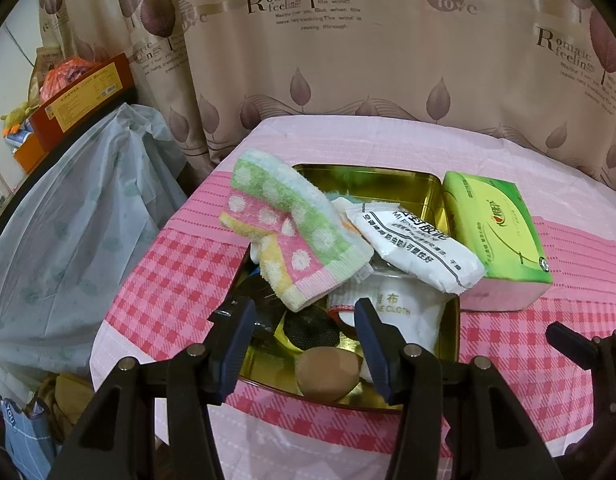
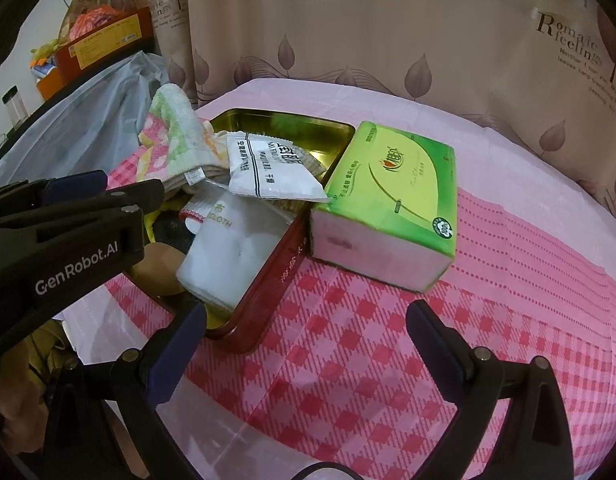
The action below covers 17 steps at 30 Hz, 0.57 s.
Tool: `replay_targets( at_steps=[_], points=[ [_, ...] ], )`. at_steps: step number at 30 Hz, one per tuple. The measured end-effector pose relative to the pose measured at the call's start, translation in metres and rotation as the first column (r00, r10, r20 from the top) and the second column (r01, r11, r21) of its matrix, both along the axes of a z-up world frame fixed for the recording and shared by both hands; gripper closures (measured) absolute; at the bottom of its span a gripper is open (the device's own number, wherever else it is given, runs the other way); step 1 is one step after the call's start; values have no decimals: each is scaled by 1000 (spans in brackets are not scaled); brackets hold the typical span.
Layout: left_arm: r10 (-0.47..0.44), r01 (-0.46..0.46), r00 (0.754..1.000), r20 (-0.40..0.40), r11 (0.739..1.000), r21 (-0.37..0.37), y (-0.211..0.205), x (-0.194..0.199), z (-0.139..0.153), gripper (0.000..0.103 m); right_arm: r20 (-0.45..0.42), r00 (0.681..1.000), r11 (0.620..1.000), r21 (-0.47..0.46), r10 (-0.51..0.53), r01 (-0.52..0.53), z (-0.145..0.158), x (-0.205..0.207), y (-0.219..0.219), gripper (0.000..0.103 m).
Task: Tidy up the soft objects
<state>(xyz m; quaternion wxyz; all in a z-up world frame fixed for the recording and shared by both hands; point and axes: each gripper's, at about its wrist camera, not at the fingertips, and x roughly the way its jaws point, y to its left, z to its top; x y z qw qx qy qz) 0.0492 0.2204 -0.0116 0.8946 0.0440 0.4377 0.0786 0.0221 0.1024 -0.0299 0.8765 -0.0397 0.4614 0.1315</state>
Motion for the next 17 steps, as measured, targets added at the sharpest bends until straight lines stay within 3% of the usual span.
replay_targets(
  at_steps=[17],
  points=[
    [3,-3,1000,5,1000,-4,0,0,0,50,0,1000,1000,0,-2,2,0,0,0,5]
  ],
)
